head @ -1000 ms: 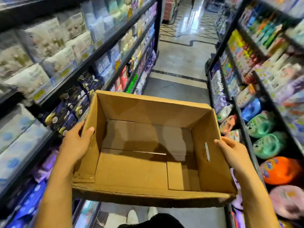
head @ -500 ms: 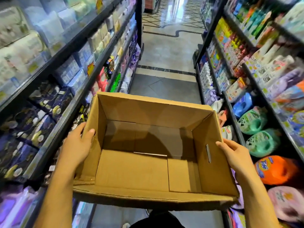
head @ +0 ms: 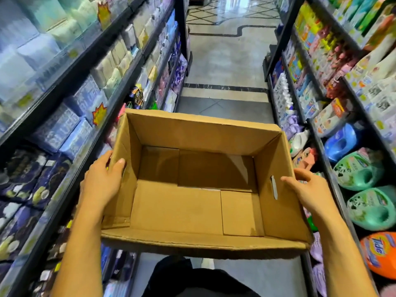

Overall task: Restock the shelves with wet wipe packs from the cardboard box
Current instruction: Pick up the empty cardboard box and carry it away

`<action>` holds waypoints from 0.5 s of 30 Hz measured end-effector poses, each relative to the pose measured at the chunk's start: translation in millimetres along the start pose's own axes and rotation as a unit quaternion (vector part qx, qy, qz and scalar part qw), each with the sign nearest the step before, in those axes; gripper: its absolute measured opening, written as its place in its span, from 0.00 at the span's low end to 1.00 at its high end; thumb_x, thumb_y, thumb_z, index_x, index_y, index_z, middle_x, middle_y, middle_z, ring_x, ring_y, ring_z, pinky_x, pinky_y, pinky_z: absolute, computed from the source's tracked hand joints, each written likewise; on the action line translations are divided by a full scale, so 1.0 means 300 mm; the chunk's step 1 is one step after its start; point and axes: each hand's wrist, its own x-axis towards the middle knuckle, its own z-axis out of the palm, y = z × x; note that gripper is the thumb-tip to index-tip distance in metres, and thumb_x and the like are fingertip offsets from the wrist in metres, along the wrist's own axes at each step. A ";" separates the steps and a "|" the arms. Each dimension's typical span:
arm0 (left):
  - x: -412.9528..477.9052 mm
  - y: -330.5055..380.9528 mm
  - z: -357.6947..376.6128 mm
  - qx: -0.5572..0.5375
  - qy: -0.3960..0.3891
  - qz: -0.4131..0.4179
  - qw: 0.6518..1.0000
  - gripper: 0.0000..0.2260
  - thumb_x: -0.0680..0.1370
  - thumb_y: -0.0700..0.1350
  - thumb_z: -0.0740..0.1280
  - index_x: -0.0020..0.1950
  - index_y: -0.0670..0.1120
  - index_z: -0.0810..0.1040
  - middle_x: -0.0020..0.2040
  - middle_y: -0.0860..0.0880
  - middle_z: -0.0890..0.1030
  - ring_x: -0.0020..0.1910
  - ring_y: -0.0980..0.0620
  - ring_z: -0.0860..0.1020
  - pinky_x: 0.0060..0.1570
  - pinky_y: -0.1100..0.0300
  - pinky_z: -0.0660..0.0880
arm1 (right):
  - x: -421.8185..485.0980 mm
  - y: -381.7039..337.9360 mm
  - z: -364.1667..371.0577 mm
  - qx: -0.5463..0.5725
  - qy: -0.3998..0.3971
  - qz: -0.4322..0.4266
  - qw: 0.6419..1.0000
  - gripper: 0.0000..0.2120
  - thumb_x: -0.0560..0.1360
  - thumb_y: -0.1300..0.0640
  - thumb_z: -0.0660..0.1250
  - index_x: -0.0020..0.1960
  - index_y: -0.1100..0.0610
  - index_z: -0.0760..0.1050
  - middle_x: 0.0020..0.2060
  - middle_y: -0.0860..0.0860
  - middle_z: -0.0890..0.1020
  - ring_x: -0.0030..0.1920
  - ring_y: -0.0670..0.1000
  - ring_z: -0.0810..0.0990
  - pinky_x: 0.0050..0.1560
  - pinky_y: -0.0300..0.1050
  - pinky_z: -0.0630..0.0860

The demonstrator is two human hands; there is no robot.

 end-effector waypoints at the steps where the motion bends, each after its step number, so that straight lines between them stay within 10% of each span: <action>1: 0.035 0.011 0.017 -0.004 -0.002 -0.007 1.000 0.32 0.70 0.68 0.54 0.71 0.56 0.71 0.65 0.44 0.79 0.63 0.37 0.75 0.62 0.38 0.72 | 0.031 -0.018 0.003 -0.001 0.003 0.001 1.000 0.09 0.78 0.54 0.72 0.46 0.39 0.78 0.47 0.45 0.83 0.51 0.56 0.83 0.56 0.61 0.81; 6: 0.216 0.141 0.093 -0.027 -0.017 -0.013 0.999 0.24 0.77 0.59 0.61 0.71 0.53 0.72 0.64 0.40 0.79 0.63 0.37 0.75 0.62 0.43 0.71 | 0.218 -0.086 0.046 -0.007 0.024 0.027 0.999 0.05 0.77 0.54 0.72 0.51 0.45 0.80 0.46 0.48 0.82 0.53 0.57 0.82 0.58 0.63 0.80; 10: 0.430 0.187 0.144 -0.033 -0.035 0.001 0.999 0.17 0.82 0.48 0.63 0.71 0.48 0.74 0.62 0.38 0.80 0.59 0.37 0.78 0.58 0.45 0.73 | 0.395 -0.139 0.095 -0.032 0.049 0.047 0.997 0.23 0.74 0.46 0.73 0.67 0.52 0.78 0.57 0.55 0.82 0.55 0.58 0.82 0.59 0.64 0.80; 15: 0.693 0.255 0.182 -0.034 -0.051 -0.003 0.998 0.19 0.82 0.50 0.62 0.72 0.48 0.72 0.63 0.40 0.80 0.60 0.38 0.77 0.60 0.43 0.73 | 0.584 -0.247 0.142 -0.026 0.053 0.036 0.998 0.12 0.77 0.55 0.72 0.59 0.57 0.82 0.51 0.57 0.84 0.54 0.61 0.82 0.58 0.64 0.80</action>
